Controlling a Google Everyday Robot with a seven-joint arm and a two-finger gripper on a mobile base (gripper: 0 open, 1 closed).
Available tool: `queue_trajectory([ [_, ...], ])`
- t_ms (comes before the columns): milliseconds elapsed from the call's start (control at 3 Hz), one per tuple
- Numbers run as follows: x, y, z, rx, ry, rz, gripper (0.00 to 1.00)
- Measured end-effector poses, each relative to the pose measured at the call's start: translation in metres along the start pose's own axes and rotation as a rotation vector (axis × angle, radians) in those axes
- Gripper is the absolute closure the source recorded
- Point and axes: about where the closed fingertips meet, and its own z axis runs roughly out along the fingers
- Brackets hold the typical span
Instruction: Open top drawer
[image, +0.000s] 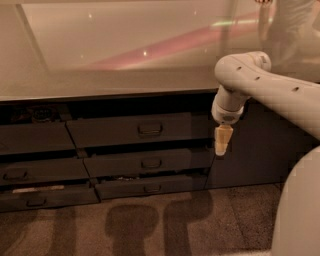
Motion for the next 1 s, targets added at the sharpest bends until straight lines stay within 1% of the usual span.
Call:
queue_trajectory([
  [333, 0.000, 0.000, 0.001, -0.037, -0.191, -0.031, 0.00],
  [667, -0.008, -0.008, -0.014, -0.009, -0.266, -0.071, 0.00],
  [1000, -0.008, -0.007, -0.013, -0.011, -0.266, -0.071, 0.00],
])
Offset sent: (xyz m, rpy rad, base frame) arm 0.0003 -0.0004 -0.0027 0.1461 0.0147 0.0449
